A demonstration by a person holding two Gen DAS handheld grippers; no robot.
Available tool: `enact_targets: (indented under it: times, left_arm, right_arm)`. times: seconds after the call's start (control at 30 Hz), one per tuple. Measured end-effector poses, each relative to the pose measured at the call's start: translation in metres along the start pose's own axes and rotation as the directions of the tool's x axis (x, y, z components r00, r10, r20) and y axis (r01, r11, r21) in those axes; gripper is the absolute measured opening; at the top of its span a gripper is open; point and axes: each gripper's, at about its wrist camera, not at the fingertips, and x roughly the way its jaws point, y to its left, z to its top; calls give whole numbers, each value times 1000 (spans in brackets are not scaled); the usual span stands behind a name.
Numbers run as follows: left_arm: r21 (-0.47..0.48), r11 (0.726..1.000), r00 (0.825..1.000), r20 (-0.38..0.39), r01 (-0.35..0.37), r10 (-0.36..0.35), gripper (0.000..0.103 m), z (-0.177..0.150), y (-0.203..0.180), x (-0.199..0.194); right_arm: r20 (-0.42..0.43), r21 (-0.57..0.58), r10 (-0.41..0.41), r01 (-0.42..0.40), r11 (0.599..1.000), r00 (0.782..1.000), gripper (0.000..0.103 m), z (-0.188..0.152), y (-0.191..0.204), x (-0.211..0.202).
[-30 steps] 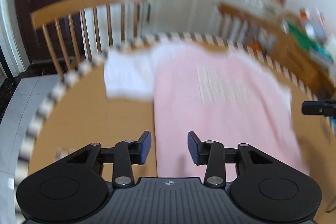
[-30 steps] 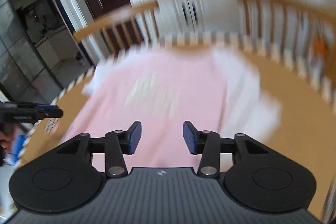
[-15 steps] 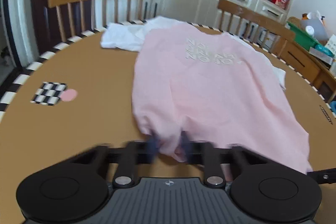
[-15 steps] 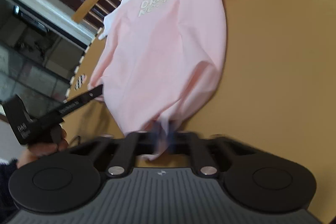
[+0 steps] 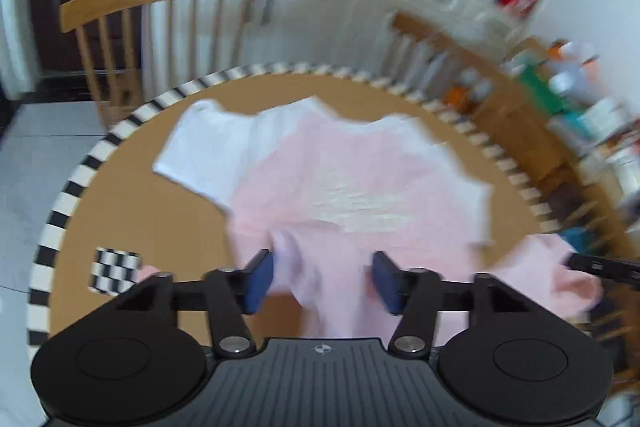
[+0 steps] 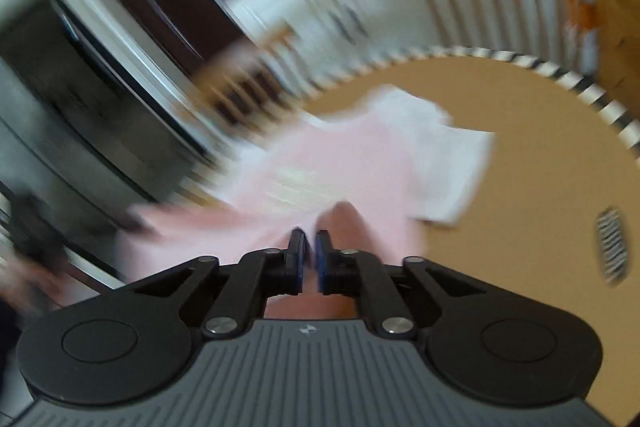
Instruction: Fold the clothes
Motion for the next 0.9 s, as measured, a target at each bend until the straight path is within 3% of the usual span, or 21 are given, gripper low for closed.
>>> enact_targets:
  times: [0.03, 0.1, 0.13, 0.17, 0.23, 0.37, 0.6, 0.63, 0.7, 0.73, 0.8, 0.9]
  left_arm:
    - [10, 996, 995, -43, -89, 90, 55, -6, 4, 19]
    - [-28, 972, 962, -150, -234, 228, 47, -26, 18, 40]
    - [-60, 976, 970, -139, -210, 201, 49, -40, 24, 35]
    - [-86, 983, 983, -104, -162, 153, 50, -56, 30, 24]
    - [-126, 984, 992, -41, -123, 119, 56, -86, 33, 5]
    - [-127, 988, 995, 28, -92, 96, 58, -129, 25, -16]
    - [-34, 990, 990, -2, -140, 140, 60, -157, -1, 7]
    - [-14, 988, 988, 0, -151, 151, 60, -159, -4, 9]
    - [32, 984, 984, 25, -177, 176, 60, -161, -11, 14]
    - [53, 981, 982, 37, -186, 184, 61, -162, -14, 16]
    - [70, 978, 980, 52, -196, 193, 62, -162, -18, 19]
    - [43, 980, 981, 43, -193, 191, 63, -160, -18, 20]
  right_arm:
    - [-59, -32, -95, 93, 995, 994, 21, -8, -6, 21]
    - [-129, -62, -182, 175, 983, 975, 21, -30, -15, 36]
    - [-129, -76, -194, 186, 980, 972, 21, -42, -16, 34]
    - [-91, -92, -182, 174, 980, 979, 34, -54, -15, 23]
    - [-22, -141, -171, 166, 976, 985, 54, -77, -10, 5]
    - [41, -208, -155, 160, 965, 987, 49, -91, 1, 0]
    - [-41, -64, -210, 208, 976, 977, 45, -80, -29, 45]
    - [-37, -76, -200, 197, 978, 979, 40, -81, -27, 48]
    - [-30, -97, -180, 176, 980, 983, 12, -83, -23, 53]
    - [-27, -99, -174, 171, 980, 984, 4, -83, -21, 55]
    - [-6, -76, -158, 158, 985, 987, 3, -82, -18, 49]
    - [122, -18, -107, 110, 994, 987, 3, -70, -14, 5]
